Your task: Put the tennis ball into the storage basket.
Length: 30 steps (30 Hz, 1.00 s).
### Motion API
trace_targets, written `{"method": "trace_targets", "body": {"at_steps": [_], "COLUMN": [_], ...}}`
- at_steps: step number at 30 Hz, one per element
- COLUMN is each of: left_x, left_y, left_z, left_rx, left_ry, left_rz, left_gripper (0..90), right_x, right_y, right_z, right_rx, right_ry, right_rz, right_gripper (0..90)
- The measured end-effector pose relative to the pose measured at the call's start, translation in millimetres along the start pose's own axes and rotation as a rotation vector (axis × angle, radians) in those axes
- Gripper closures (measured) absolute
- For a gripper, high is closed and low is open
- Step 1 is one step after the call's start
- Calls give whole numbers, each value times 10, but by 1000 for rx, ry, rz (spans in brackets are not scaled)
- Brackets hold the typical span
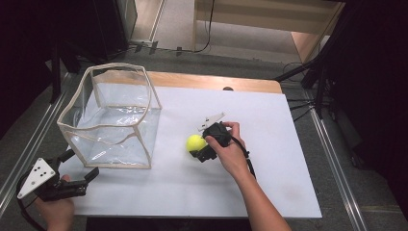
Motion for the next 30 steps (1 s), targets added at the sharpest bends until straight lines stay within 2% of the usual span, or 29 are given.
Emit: {"method": "trace_targets", "body": {"at_steps": [8,15,30], "left_x": [0,0,-1], "left_y": [0,0,1], "left_z": [-1,0,0], "left_rx": [0,0,0], "left_ry": [0,0,0], "left_rz": [-1,0,-1], "left_gripper": [1,1,1], "right_x": [-10,-24,-19], "right_y": [10,-27,-69], "right_z": [-69,-184,-294], "right_rx": [-34,-90,-130], "right_ry": [9,10,16], "right_rz": [6,14,25], "right_gripper": [0,0,0]}}
Point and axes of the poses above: each handheld gripper's, and its own axes: z roughly backward along the jaws, y roughly out of its top, x roughly to its right, the point moved 10 cm from there along -z, roughly forward along the jaws, and after that the axes turned 4 degrees about z, right-handed, at the moved point
